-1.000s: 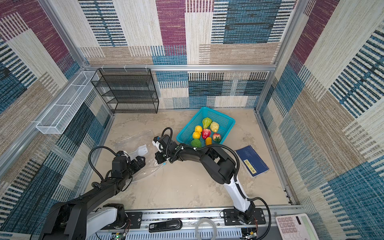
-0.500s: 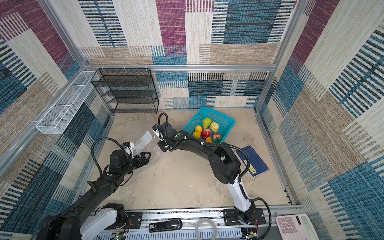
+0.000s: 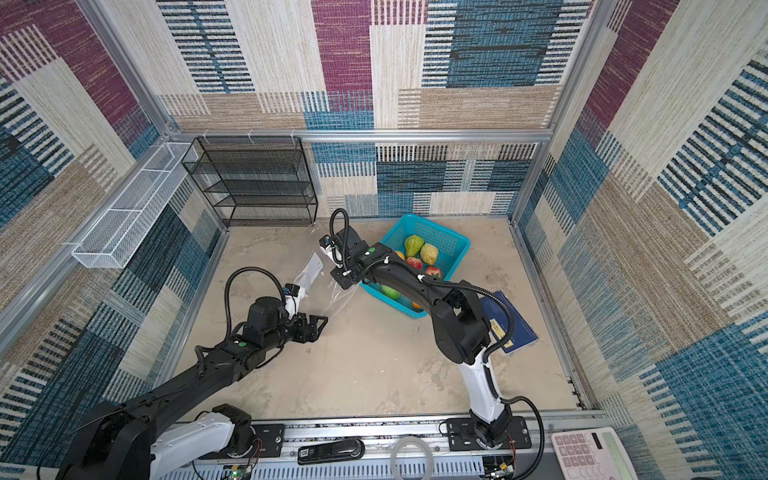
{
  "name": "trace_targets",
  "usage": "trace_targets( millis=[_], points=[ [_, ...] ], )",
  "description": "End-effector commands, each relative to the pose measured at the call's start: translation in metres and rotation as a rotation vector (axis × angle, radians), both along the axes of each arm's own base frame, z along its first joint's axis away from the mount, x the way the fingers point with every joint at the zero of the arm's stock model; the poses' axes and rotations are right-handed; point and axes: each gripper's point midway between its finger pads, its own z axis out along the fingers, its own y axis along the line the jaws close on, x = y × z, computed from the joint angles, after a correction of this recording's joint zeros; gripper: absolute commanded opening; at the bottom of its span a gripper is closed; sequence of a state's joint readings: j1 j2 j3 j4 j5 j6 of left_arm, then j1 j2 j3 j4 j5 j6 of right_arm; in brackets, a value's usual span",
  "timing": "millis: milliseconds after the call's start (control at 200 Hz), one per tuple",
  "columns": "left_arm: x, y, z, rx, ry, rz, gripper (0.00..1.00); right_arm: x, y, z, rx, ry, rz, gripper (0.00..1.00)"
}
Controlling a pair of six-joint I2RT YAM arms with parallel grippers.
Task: Place the food in the zip-top bag and seal the zipper
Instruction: 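Grasp the opposite zipper edge with the left gripper, pulling the bag open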
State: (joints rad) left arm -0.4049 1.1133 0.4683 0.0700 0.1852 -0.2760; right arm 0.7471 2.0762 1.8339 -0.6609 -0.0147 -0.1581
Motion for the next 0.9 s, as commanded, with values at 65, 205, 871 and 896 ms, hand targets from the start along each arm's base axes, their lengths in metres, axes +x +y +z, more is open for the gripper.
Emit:
trace_targets(
  millis=[65, 205, 871, 896],
  points=[
    [0.02, 0.0, -0.007, 0.173, -0.048, -0.028, 0.83, -0.008, 0.006, 0.0, 0.02, 0.043, 0.038, 0.0],
    [0.03, -0.003, -0.012, 0.208, -0.043, -0.034, 0.78, -0.01, 0.009, -0.003, 0.037, 0.063, 0.042, 0.0],
    [0.048, -0.019, -0.024, 0.227, -0.038, -0.065, 0.16, -0.016, 0.021, 0.001, 0.104, 0.108, 0.06, 0.0],
    [0.048, -0.019, -0.024, 0.224, -0.037, -0.065, 0.11, -0.015, 0.022, 0.002, 0.11, 0.108, 0.057, 0.0]
  ],
)
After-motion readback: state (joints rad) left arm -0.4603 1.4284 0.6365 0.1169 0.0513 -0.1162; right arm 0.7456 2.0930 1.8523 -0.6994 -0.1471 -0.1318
